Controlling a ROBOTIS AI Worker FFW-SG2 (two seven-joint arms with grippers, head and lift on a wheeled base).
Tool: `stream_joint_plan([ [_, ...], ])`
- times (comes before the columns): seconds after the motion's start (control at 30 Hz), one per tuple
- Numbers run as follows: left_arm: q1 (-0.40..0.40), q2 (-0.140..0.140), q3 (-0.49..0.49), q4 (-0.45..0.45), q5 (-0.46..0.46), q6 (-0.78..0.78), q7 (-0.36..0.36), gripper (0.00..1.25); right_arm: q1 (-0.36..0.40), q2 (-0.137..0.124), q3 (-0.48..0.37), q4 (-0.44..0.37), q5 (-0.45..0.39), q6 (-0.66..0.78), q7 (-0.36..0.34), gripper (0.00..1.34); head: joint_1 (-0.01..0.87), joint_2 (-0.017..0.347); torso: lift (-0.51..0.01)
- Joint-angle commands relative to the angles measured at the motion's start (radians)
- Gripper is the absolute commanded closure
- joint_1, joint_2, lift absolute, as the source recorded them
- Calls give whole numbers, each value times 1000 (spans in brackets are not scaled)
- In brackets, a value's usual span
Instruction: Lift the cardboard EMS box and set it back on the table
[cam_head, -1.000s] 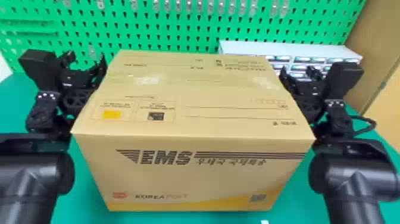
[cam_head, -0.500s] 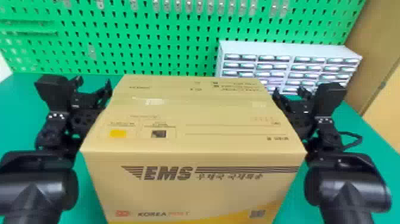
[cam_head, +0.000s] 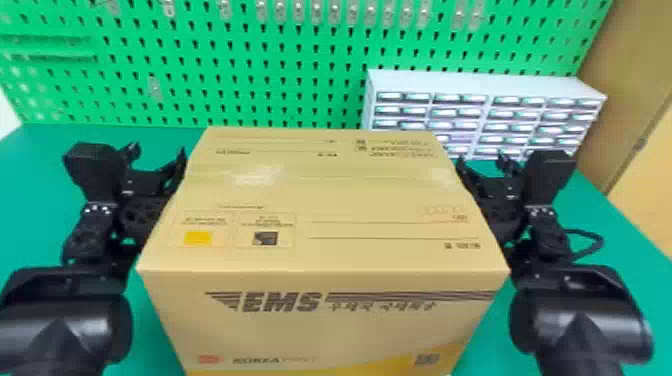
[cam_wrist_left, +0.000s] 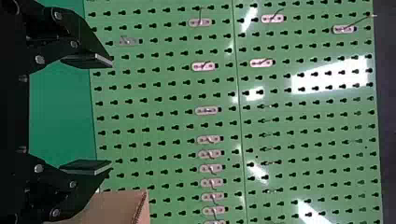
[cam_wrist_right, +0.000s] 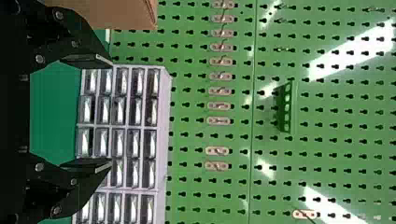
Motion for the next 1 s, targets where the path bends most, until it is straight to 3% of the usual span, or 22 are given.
stream_joint_plan([
  [0.0,2,0,15,5,0,-28,0,483,8,-7,-6,0,2,-16,0,507,678,-14,-93],
  [0.47,14,0,133,-21,-35,-63,-31,483,32,-53,-111,-39,1,-20,0,507,678,-14,-93],
  [0.97,36,0,191,-58,-44,-66,-47,483,58,-61,-237,-77,25,-20,0,507,678,-14,-93],
])
